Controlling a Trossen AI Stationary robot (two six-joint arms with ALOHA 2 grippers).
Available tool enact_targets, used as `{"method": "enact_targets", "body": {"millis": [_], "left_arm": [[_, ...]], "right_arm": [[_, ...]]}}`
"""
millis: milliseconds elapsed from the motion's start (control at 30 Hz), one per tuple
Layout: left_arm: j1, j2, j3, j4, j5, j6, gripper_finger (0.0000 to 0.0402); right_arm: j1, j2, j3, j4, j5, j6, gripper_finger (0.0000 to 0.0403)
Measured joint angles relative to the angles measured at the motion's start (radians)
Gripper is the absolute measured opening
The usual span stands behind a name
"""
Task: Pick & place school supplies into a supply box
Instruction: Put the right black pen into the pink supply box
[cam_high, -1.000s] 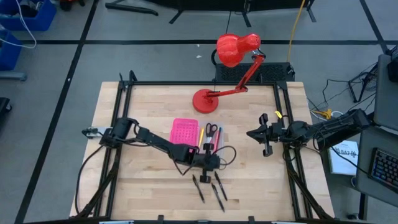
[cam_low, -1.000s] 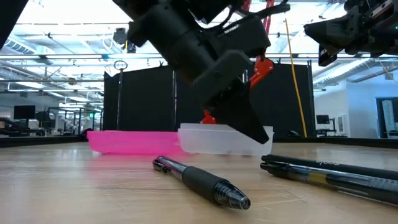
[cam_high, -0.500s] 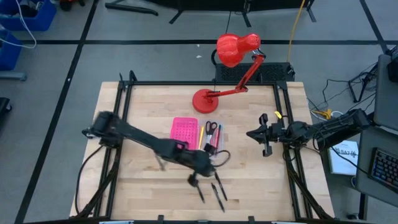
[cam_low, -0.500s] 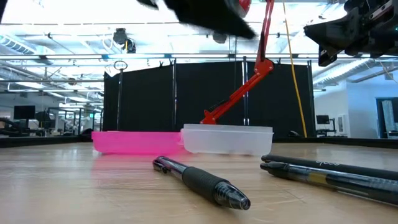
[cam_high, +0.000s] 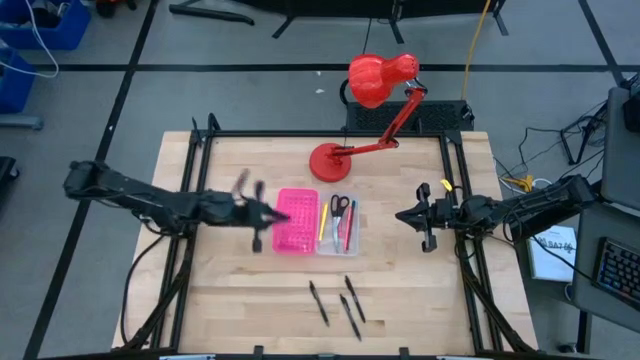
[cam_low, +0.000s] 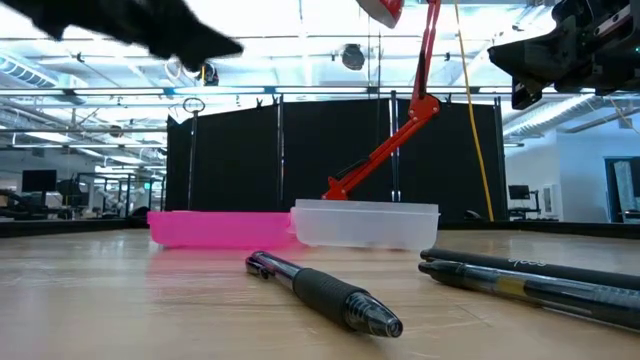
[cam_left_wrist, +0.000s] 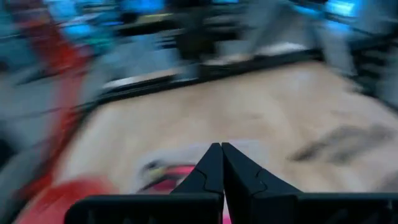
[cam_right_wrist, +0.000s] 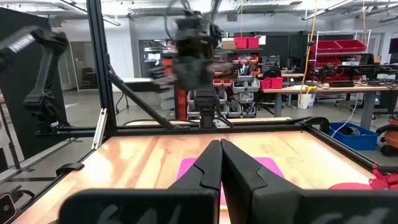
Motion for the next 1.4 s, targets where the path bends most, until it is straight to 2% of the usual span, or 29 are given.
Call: {"method": "enact_targets", "body": {"millis": [100, 300, 400, 500, 733, 1033, 1100, 1167, 1267, 1400], "left_arm": [[-0.003, -0.14, -0.117, 0.01, -0.09, -0.011, 0.0003], [-0.012, -0.378, -0.249, 0.062, -0.058, 0.061, 0.0004], [-0.012, -0.44, -0.299, 0.042, -0.097, 0.092, 0.0002], [-0.008, -0.478, -0.362, 0.058, -0.123, 0.139, 0.0006], [0.046, -0.492, -0.485, 0.283, -0.117, 0.135, 0.0007], [0.133, -0.491, -0.494, 0.282, -0.125, 0.158, 0.0007], [0.139, -0.491, -0.494, 0.263, -0.125, 0.158, 0.0018], [0.139, -0.491, -0.494, 0.237, -0.125, 0.161, 0.003], [0.139, -0.492, -0.494, 0.238, -0.125, 0.169, 0.0043], [0.139, -0.492, -0.494, 0.27, -0.125, 0.22, 0.0051]], "right_arm": [[0.0, 0.0, 0.0, 0.009, 0.0, -0.005, 0.0], [0.0, 0.0, 0.0, 0.016, 0.004, -0.054, 0.0], [0.0, 0.0, 0.0, 0.014, 0.004, -0.054, 0.0], [0.0, 0.0, 0.0, 0.005, 0.004, -0.064, 0.0], [0.0, 0.0, 0.0, 0.029, 0.004, -0.062, 0.0], [0.0, 0.003, 0.0, 0.127, 0.006, -0.006, 0.0], [0.001, 0.017, 0.019, 0.131, 0.079, 0.01, 0.0], [0.0, 0.051, 0.093, -0.012, 0.18, 0.044, 0.0], [0.003, 0.158, 0.279, -0.251, 0.243, 0.125, 0.0], [0.063, 0.414, 0.548, -0.485, 0.266, 0.228, 0.0]]}}
